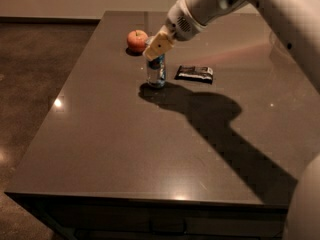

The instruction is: Move redbull can near rxbar chocolate

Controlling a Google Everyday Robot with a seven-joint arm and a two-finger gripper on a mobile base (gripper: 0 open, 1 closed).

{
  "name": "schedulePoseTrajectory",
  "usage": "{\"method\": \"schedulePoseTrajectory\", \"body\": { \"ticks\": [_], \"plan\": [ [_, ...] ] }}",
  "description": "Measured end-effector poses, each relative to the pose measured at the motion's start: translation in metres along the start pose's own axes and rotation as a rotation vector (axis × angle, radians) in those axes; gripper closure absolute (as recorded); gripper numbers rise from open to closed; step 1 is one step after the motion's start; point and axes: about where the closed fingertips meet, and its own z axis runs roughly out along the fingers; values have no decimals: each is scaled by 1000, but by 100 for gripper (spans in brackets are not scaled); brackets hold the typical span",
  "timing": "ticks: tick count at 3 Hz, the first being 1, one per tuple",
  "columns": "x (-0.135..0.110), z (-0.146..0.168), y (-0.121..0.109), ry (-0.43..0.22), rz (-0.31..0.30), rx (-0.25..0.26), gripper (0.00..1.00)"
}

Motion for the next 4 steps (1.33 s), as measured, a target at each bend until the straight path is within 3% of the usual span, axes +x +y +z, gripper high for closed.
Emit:
{"method": "schedulePoseTrajectory", "body": {
  "ticks": [1, 2, 4],
  "plan": [
    [17, -11, -22, -21, 50, 31, 100],
    [28, -19, -35, -29, 72, 62, 90],
    [42, -26, -45, -33, 63, 112, 43]
  ]
}}
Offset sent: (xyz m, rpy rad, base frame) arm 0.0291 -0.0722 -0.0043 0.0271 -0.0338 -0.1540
